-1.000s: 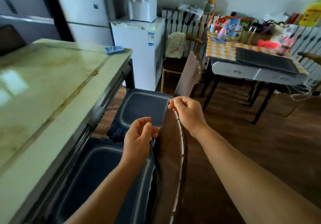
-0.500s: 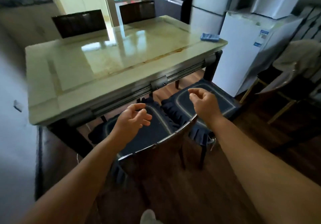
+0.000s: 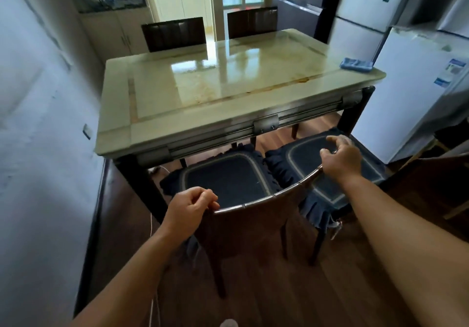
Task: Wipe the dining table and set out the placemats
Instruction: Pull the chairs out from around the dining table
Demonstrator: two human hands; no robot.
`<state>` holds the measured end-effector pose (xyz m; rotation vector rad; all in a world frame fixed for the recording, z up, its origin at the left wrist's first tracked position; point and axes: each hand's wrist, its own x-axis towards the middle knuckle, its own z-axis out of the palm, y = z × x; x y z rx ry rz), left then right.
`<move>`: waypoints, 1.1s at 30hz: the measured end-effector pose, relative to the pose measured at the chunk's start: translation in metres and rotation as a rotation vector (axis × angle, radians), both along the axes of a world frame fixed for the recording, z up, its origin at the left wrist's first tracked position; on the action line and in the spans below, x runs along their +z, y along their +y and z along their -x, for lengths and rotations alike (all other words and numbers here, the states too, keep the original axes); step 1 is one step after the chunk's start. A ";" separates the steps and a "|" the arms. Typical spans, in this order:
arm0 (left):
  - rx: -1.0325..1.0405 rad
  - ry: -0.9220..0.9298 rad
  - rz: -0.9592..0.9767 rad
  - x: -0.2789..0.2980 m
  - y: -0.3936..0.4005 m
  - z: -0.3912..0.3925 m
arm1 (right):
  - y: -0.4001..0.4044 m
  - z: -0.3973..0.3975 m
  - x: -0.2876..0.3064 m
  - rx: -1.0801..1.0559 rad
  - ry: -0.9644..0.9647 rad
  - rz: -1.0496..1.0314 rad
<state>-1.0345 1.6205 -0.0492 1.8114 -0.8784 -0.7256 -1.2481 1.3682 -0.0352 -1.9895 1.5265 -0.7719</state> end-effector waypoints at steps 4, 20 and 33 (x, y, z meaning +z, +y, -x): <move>0.283 0.127 0.108 -0.011 0.001 0.016 | -0.014 -0.001 -0.006 -0.024 -0.107 -0.083; 1.051 0.228 0.267 -0.014 -0.044 0.010 | -0.068 -0.044 -0.023 -0.300 -0.604 -0.413; 1.128 0.356 0.460 0.015 -0.113 -0.133 | -0.120 -0.154 0.012 -0.207 -1.091 -0.539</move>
